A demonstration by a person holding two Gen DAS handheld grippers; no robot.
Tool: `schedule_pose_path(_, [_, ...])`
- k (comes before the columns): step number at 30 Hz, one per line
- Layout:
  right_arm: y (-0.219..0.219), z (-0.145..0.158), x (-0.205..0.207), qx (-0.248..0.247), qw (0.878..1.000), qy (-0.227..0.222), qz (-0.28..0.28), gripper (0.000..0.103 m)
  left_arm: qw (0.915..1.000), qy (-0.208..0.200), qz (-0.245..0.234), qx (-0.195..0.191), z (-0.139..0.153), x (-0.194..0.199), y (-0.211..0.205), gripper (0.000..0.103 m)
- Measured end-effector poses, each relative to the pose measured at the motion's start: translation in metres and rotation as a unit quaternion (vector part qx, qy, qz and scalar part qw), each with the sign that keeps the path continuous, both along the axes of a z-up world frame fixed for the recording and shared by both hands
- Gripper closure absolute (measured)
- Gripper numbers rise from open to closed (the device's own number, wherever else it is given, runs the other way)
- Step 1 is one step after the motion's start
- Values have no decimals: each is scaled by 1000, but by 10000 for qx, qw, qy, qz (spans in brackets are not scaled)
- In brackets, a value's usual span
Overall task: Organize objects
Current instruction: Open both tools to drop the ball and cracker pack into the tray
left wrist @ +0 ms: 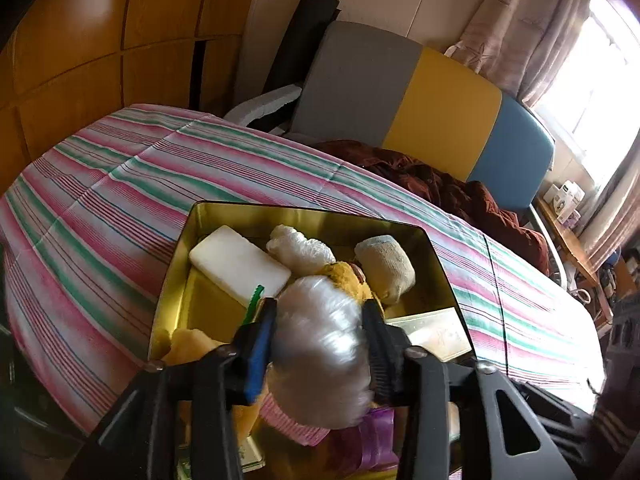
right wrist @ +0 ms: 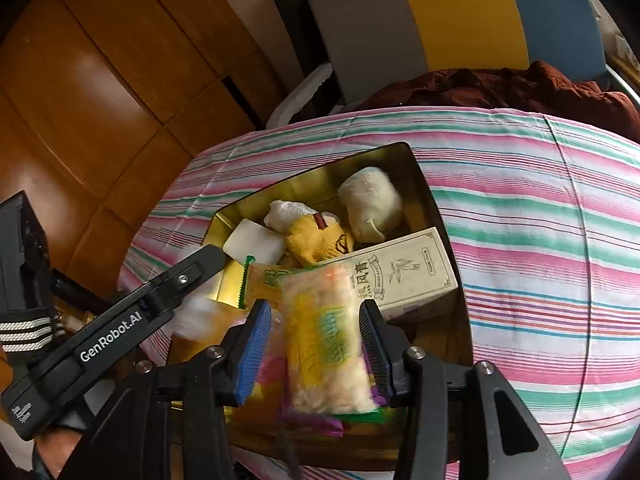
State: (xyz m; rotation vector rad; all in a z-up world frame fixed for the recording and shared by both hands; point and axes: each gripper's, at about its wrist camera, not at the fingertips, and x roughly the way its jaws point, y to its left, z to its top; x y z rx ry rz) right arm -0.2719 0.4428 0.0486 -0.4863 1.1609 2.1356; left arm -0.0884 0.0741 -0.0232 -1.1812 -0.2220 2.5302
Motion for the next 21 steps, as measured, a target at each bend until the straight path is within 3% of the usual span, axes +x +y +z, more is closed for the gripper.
schedule_pose_path(9, [-5,-3,-6,54,9996,-286,68,57,9995,109,66,-290,-8,4,4,52])
schedule_pose_path(14, [-11,-2,-5,229,9981,-578,-24,57,9977,381,139,-542,-4,15,4,52])
schedule_pose_path(21, [-24,7,-7,832,9885,-1245,-227,56,9936,836,242,-719,12,37,-1,32])
